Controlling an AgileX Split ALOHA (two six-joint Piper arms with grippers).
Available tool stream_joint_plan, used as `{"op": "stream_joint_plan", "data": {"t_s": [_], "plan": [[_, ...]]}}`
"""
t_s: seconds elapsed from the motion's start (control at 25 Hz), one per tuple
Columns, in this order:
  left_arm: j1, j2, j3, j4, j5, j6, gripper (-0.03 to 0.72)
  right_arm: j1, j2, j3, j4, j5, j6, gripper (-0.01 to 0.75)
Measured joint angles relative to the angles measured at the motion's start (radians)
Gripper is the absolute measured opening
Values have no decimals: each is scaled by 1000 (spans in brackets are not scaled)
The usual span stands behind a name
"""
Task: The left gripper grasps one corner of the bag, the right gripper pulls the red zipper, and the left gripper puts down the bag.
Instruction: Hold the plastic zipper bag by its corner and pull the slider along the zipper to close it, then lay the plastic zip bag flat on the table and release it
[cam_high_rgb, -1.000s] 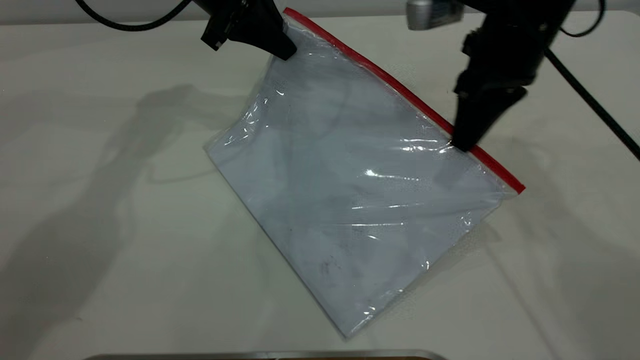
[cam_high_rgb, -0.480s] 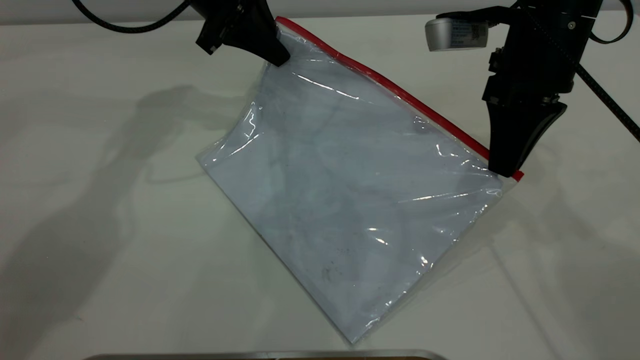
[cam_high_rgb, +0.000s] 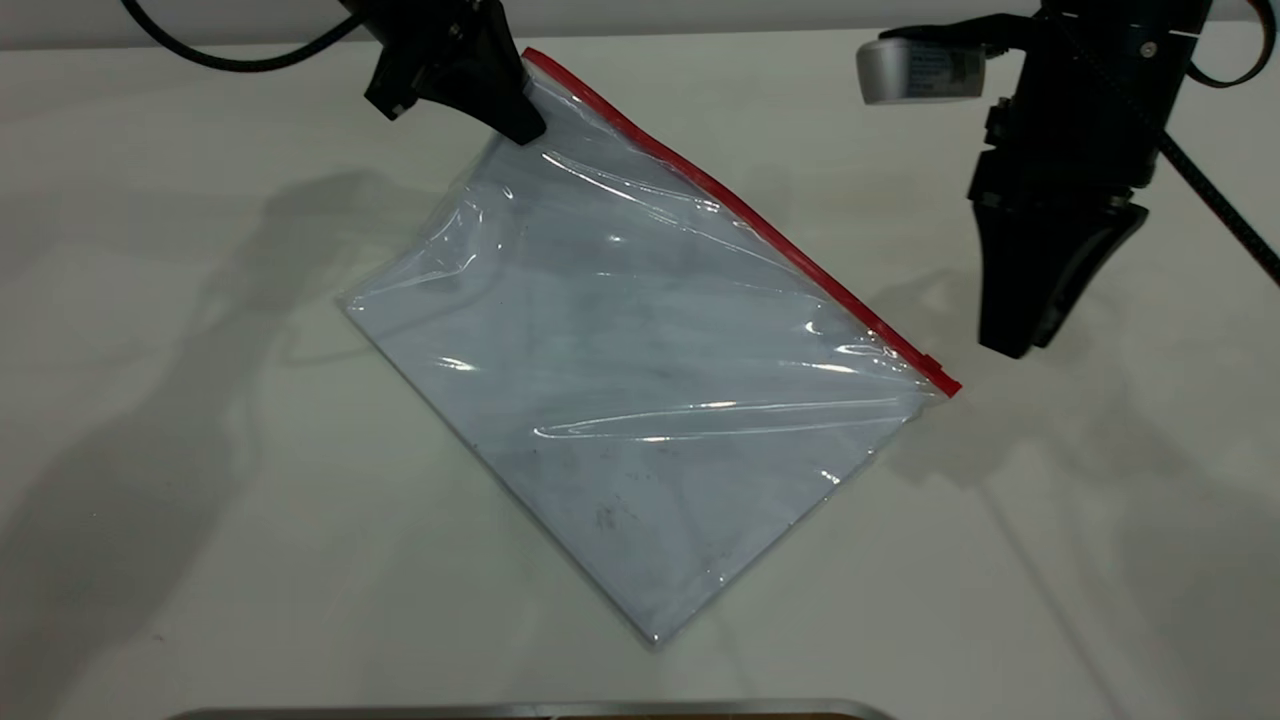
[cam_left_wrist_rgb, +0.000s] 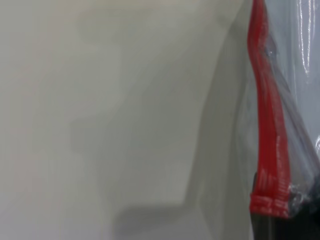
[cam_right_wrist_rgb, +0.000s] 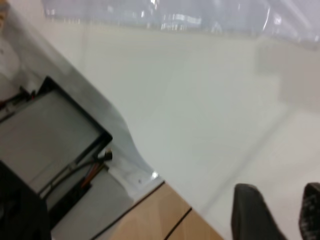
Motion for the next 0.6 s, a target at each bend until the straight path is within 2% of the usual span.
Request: {"op": "stream_joint_plan", "data": {"t_s": [0.12,0.28,0.44,0.6], "plan": [[-2,0,0,2,-28,-74,132,0,0,0,12,-37,0,387],[-3,0,0,2,-93,-194,320,0,0,0,20,-112,0,476],[-7,0,0,-5,-178,-301,510,0,0,0,29,-226,-3,497],[-8,-8,-8,36,-206,-438,606,0,0,0,30,-293,-23,497]]}}
